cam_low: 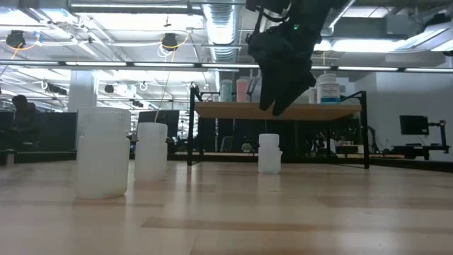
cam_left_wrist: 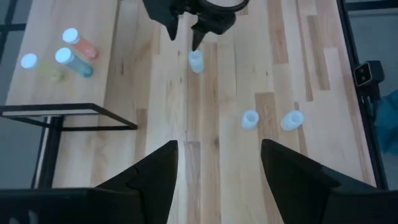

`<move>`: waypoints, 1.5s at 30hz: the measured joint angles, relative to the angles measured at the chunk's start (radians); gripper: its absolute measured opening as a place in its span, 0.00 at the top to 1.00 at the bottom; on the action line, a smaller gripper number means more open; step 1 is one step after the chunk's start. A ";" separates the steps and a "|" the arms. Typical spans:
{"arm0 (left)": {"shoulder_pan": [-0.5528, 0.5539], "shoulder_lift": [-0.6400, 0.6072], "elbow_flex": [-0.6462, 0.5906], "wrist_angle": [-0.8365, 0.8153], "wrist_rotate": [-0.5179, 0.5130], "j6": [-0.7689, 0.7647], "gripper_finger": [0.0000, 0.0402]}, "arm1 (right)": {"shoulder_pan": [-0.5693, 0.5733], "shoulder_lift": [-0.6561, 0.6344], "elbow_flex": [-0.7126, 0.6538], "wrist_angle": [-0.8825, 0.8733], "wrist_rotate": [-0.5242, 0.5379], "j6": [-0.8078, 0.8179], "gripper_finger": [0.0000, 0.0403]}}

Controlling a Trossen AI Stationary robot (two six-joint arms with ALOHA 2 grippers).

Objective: Pick and place medicine bottles onto shelf by color
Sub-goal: Put the top transparent pill bottle on the shelf

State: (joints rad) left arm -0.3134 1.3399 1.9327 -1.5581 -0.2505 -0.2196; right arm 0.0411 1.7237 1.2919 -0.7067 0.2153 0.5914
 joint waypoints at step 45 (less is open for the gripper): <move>0.001 0.005 -0.001 0.000 0.007 -0.029 0.46 | 0.017 0.219 0.097 -0.084 -0.088 0.084 0.34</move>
State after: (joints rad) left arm -0.3126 1.3449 1.9316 -1.5581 -0.2431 -0.2489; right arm 0.0585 1.9423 1.3884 -0.7903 0.1276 0.6759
